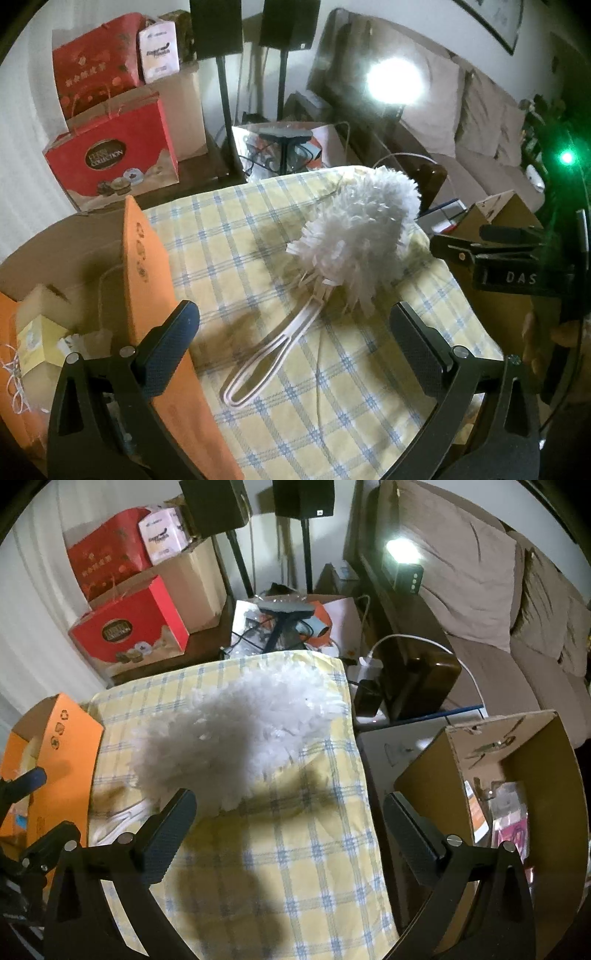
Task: Organize objects
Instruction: 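Move the right tool to the white duster and close on its head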
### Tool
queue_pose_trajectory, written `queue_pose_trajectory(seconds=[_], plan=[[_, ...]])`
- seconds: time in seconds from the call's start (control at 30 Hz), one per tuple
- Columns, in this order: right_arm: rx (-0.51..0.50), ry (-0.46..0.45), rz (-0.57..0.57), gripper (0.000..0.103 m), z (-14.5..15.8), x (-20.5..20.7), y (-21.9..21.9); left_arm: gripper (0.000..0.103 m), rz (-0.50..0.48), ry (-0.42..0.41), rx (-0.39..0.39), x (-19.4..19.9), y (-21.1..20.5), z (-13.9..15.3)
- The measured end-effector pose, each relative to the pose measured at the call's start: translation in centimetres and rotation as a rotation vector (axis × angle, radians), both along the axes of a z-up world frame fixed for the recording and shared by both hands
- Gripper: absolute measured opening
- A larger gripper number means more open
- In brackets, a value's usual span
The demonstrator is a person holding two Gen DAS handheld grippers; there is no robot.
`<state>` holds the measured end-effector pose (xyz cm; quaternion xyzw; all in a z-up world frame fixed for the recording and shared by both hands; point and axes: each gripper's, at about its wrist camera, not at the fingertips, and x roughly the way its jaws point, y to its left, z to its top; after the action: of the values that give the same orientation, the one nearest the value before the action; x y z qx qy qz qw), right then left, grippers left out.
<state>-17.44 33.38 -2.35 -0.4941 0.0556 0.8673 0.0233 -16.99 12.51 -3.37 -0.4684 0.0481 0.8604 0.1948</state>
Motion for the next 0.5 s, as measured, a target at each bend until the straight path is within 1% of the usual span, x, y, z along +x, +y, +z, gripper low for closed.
queue_pose_trajectory(seconds=[0.2, 0.33, 0.4, 0.47, 0.5], plan=[[-0.052, -0.026, -0.002, 0.102, -1.1, -2.1, 0.4, 0.103, -0.005, -0.011, -0.025, -0.7, 1.2, -1.3], [-0.061, -0.029, -0.002, 0.102, -1.4, -3.4, 0.3, 0.103, -0.016, -0.035, -0.042, -1.2, 2.4, -2.3], [-0.061, -0.019, -0.009, 0.102, -1.4, -4.1, 0.2, 0.103, -0.025, -0.031, -0.051, -1.3, 3.2, -2.6], [-0.091, -0.024, -0.019, 0.101, -1.7, -4.9, 0.3, 0.103, -0.025, -0.021, -0.060, -1.5, 3.8, -2.8], [-0.130, -0.040, -0.028, 0.099, -2.1, -5.4, 0.5, 0.103, -0.022, -0.016, -0.062, -1.7, 4.1, -2.9]])
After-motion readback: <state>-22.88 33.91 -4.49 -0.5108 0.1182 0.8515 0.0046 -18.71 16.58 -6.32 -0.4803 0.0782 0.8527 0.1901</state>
